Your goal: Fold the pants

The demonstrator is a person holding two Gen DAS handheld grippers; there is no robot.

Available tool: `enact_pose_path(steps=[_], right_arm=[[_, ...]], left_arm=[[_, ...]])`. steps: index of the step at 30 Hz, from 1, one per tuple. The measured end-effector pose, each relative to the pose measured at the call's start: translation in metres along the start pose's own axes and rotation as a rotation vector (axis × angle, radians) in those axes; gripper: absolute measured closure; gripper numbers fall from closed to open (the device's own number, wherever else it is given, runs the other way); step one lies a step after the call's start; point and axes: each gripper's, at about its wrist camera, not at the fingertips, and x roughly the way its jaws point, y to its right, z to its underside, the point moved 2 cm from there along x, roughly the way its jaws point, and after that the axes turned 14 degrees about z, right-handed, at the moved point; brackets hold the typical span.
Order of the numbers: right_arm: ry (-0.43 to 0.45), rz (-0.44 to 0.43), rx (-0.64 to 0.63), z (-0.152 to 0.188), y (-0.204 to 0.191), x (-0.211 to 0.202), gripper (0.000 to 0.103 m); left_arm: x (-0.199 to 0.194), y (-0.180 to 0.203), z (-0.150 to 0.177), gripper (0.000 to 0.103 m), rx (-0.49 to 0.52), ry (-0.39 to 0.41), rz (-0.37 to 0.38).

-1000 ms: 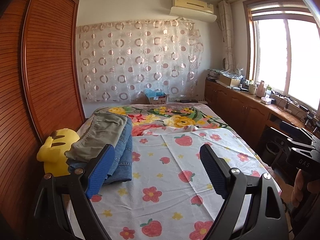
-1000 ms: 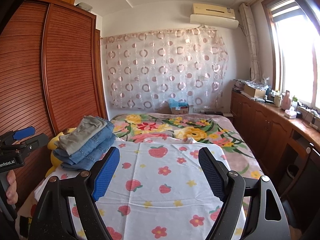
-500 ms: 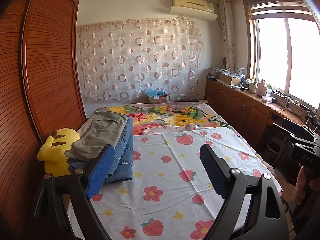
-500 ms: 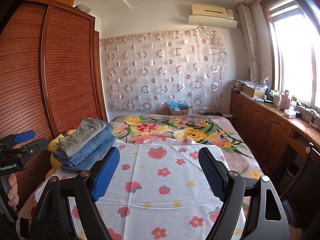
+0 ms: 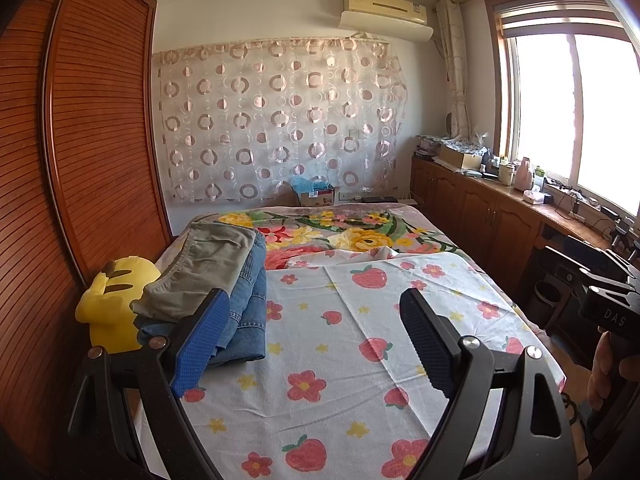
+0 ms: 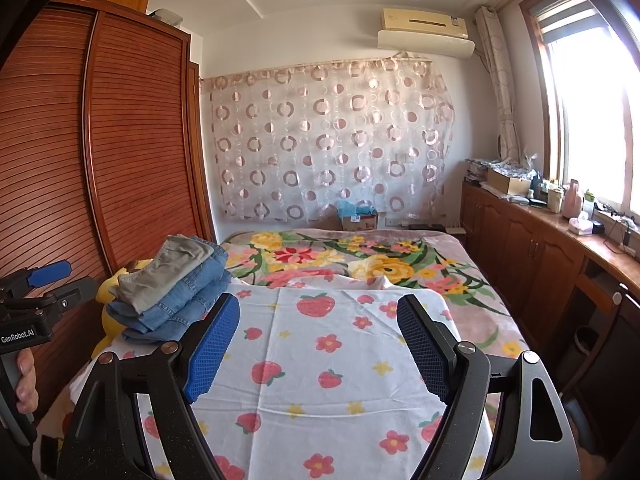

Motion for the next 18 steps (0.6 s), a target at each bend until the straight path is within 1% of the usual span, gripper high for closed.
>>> enact_pose_path(steps=[18], right_arm=[[0.000, 0.003, 0.002, 0.0020, 0.0001, -0.0010, 0.020]], left_arm=[[0.0005, 0.0017, -0.0002, 0.016, 0.002, -0.001, 0.000]])
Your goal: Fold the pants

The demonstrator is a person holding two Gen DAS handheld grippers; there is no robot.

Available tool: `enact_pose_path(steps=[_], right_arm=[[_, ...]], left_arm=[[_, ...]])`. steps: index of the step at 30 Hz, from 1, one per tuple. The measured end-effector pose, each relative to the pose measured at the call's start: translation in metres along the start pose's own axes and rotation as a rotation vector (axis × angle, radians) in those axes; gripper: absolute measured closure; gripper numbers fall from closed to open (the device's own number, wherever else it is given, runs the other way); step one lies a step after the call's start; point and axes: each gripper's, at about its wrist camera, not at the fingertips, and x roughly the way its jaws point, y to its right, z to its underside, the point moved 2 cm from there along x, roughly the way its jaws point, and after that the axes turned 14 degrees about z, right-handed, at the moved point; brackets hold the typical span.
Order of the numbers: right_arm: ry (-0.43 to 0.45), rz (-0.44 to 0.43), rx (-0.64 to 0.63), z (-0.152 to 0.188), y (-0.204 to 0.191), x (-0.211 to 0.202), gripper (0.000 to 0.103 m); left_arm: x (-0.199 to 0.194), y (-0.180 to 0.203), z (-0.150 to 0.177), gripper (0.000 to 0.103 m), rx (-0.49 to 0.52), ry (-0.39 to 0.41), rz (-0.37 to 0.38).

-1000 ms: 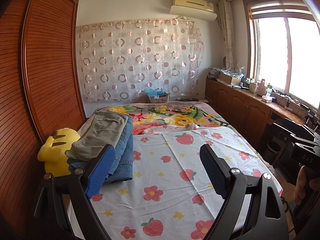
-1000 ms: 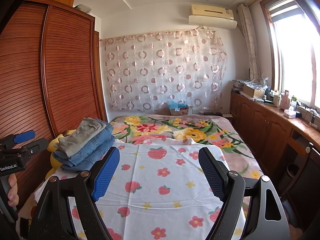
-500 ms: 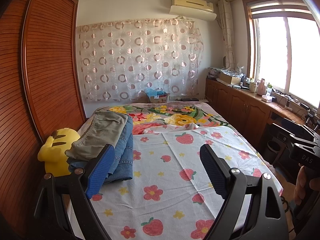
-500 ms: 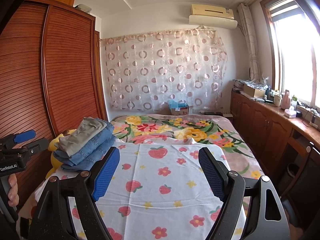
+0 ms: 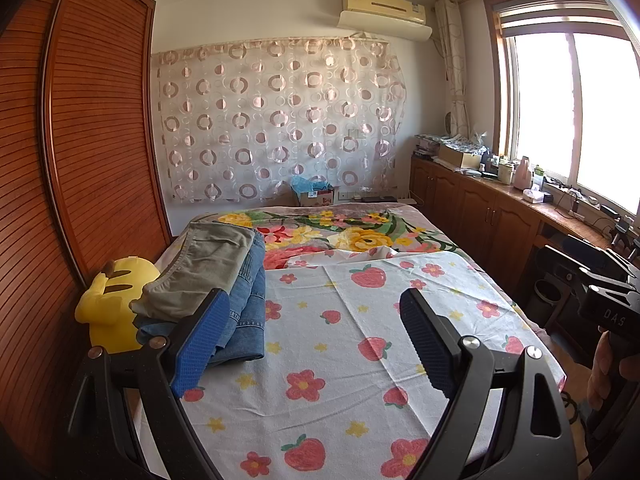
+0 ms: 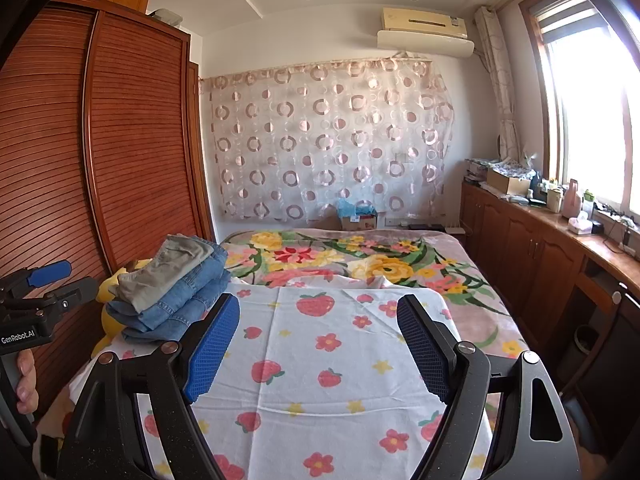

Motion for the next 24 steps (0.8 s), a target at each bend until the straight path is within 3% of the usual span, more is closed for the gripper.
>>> enact_pose_path(steps=[24], right_arm=[[-0.003, 0.001, 0.001, 0.0012, -0.0006, 0.0009, 0.020]], left_arm=[[0.0002, 0.0012, -0.0001, 0.016, 0.001, -0.001, -0.001]])
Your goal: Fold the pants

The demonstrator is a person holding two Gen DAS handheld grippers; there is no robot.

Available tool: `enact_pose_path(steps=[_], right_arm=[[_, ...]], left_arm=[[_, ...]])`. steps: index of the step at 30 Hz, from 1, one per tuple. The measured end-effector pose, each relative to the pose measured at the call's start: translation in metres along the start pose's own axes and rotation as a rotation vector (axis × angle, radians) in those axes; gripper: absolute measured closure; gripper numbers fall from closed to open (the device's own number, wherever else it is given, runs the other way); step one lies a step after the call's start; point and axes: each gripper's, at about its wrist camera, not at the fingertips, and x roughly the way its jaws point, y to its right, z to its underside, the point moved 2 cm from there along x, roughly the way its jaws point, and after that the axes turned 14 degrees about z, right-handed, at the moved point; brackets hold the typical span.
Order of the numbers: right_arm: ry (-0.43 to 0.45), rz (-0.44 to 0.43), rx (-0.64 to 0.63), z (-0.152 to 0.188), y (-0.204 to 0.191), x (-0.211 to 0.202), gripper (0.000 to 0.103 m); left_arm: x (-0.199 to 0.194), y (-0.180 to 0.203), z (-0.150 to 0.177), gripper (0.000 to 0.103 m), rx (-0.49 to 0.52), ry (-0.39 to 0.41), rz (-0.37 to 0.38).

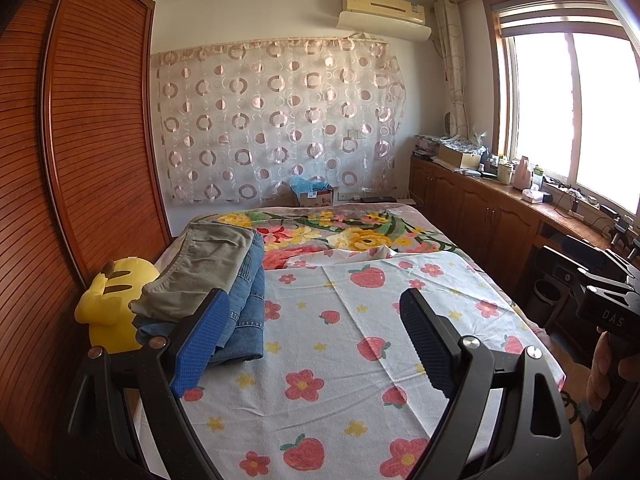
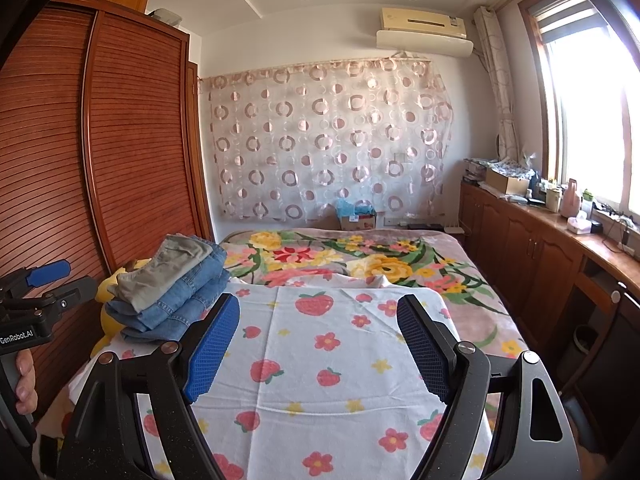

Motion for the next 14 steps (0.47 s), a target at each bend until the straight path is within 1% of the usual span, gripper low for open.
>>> enact_pose_path(steps=[14], right_arm=[[0.005, 0.001, -0.001, -0.0005, 0.0000, -0.0005, 0.020]], left_arm=[[0.0008, -0.0004, 0.0003, 0.016, 0.002, -0.001, -0.002]])
